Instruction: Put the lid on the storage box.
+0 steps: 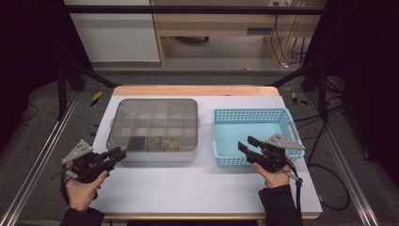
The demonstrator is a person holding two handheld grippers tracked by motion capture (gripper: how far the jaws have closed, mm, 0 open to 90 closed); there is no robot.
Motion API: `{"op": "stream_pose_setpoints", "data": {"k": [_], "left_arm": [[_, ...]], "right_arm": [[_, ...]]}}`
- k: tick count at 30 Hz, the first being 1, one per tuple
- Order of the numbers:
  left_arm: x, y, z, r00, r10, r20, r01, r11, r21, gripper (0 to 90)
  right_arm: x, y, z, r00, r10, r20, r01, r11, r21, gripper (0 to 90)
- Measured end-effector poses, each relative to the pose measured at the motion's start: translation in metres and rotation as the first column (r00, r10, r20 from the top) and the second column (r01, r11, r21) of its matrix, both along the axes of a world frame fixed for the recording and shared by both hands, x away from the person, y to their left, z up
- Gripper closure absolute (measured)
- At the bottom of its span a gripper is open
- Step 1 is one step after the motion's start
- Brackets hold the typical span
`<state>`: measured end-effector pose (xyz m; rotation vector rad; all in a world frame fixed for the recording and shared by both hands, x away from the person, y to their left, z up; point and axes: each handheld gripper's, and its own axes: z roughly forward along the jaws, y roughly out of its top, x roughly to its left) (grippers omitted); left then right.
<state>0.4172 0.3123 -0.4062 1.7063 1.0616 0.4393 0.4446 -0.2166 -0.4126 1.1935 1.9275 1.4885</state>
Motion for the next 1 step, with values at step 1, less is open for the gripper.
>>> {"op": "stream_pose_setpoints", "data": {"k": [1], "left_arm": [[-0.0022, -0.0001, -0.0017, 1.0000, -0.004, -0.003, 0.004, 1.0000, 0.000, 66.4]], "right_arm": [[-0.0023, -0.0034, -0.0012, 1.0000, -0.001, 0.000, 0.001, 1.000, 0.003, 53.8]]}}
